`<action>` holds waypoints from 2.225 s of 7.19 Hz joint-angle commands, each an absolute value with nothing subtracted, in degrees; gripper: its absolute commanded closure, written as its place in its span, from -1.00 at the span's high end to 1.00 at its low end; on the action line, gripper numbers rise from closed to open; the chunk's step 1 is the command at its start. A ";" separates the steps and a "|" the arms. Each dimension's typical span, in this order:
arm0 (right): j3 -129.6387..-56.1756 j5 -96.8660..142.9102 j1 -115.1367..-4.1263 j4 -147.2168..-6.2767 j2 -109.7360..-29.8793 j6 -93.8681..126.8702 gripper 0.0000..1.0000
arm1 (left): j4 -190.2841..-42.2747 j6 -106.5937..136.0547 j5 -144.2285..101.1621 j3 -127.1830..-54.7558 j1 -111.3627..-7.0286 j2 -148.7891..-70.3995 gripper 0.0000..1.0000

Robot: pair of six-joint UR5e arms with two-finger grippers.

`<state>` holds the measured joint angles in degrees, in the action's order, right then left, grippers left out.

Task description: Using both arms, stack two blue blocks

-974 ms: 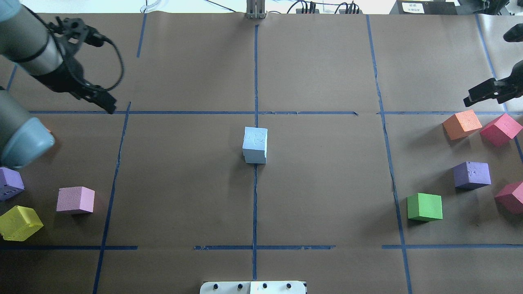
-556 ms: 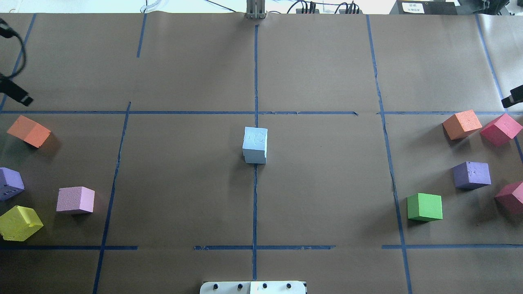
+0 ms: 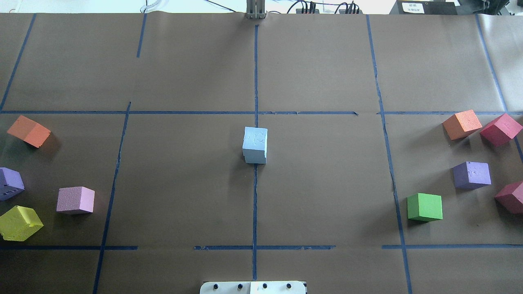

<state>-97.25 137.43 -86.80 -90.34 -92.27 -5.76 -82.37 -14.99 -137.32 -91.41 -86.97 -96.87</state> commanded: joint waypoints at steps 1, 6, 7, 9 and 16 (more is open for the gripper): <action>-95.98 137.37 -87.45 -90.44 -92.37 -7.91 1.00 | -83.14 -11.17 -137.37 -91.58 -87.54 -93.97 1.00; -96.59 137.20 -87.45 -90.26 -92.90 -7.91 1.00 | -83.14 -9.15 -137.20 -91.67 -87.63 -93.52 1.00; -96.59 137.20 -87.45 -90.18 -92.99 -7.91 1.00 | -83.14 -9.14 -137.20 -91.67 -87.63 -93.25 1.00; -96.59 137.11 -87.45 -90.09 -92.64 -7.82 1.00 | -83.76 -9.67 -137.02 -92.63 -87.71 -93.16 1.00; -96.68 137.37 -87.45 -89.74 -92.90 -7.56 1.00 | -85.08 -9.66 -136.76 -94.65 -87.80 -90.70 1.00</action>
